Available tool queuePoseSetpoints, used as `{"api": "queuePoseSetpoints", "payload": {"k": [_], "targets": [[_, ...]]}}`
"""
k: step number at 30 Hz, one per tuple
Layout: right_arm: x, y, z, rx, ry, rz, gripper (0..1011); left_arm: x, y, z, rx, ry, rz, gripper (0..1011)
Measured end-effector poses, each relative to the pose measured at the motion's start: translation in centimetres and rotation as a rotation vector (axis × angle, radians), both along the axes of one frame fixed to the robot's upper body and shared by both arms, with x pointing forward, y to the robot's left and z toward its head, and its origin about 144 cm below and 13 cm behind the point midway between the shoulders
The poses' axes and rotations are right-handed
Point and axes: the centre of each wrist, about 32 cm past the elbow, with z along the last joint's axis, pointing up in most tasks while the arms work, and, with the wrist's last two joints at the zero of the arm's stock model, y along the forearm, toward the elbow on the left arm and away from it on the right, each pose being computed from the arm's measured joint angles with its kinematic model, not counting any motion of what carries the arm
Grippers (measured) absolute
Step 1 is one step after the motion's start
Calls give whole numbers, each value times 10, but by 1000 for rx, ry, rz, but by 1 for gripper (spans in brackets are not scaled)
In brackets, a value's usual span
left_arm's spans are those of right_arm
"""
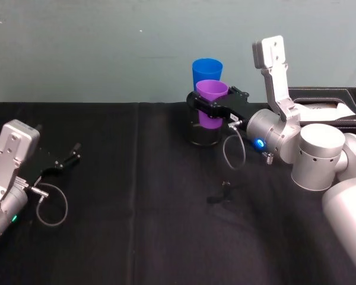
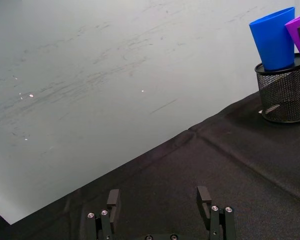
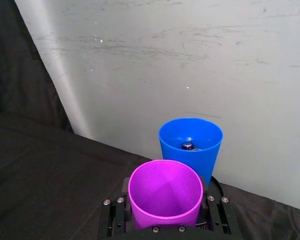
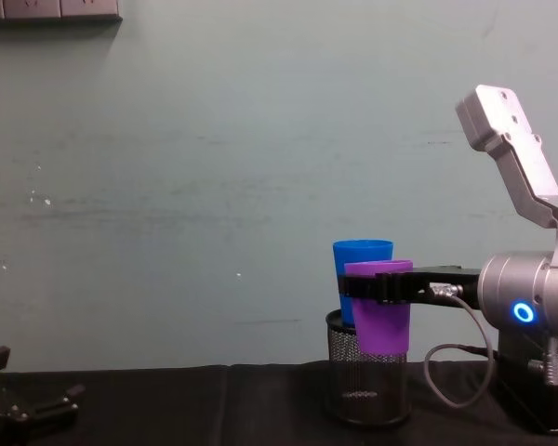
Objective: Pick up one cup with a gripper and tap it against the other cup.
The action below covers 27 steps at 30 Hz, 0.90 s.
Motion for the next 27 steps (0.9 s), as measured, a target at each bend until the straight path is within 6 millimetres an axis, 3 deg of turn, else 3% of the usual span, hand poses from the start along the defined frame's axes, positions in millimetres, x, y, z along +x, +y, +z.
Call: {"api": "queuePoseSetpoints", "payload": {"k": [27], "targets": [[0,0,0,-1,0,0,737,0,0,0,0,0,0,1000]]}}
